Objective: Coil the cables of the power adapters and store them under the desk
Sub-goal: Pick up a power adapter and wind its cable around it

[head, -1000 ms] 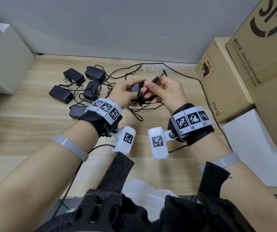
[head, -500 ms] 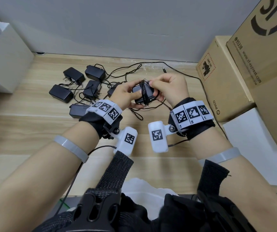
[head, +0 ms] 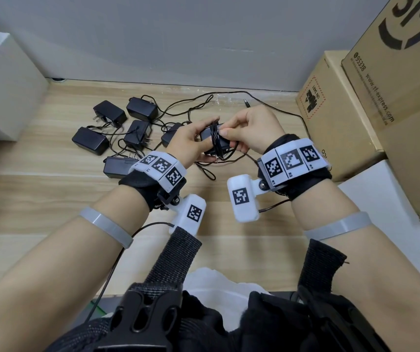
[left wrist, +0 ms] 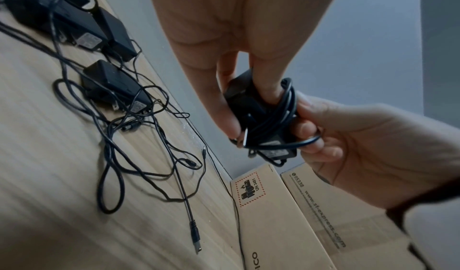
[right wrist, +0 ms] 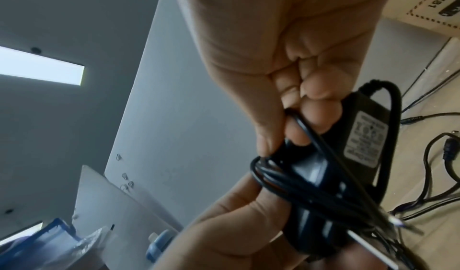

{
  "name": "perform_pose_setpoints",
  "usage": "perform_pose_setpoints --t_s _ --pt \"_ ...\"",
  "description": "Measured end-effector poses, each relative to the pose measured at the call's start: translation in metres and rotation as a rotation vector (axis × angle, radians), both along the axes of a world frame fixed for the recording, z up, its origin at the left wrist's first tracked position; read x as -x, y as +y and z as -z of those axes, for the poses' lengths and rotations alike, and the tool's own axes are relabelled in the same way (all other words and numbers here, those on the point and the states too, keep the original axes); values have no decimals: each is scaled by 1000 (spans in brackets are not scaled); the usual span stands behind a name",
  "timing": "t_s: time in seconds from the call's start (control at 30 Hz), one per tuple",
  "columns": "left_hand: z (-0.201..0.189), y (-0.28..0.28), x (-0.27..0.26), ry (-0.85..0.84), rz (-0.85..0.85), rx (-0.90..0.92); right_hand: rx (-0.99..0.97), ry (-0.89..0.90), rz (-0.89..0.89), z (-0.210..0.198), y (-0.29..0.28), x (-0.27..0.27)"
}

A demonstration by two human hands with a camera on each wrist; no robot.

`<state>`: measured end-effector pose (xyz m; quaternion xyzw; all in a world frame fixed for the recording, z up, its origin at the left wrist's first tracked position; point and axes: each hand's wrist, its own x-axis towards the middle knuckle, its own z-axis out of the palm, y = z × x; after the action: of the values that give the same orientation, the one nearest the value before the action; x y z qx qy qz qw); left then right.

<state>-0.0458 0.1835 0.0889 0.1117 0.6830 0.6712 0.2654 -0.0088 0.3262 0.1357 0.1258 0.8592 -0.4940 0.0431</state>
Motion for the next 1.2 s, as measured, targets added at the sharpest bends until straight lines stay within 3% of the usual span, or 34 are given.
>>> perform_pose_setpoints --t_s 0.33,0.53,1.0,1.1,1.2 --pt "-1 0 2 64 47 52 -39 72 60 7 -4 -1" --pt "-1 -3 5 132 100 110 -344 79 -147 13 -11 -1" --pt "-23 -8 6 200 264 209 -461 93 -230 1 -16 -4" --pt "-32 -9 8 375 354 399 -358 137 -202 11 -25 -12" --pt "-33 -13 11 371 384 307 -241 198 -37 19 -26 -14"
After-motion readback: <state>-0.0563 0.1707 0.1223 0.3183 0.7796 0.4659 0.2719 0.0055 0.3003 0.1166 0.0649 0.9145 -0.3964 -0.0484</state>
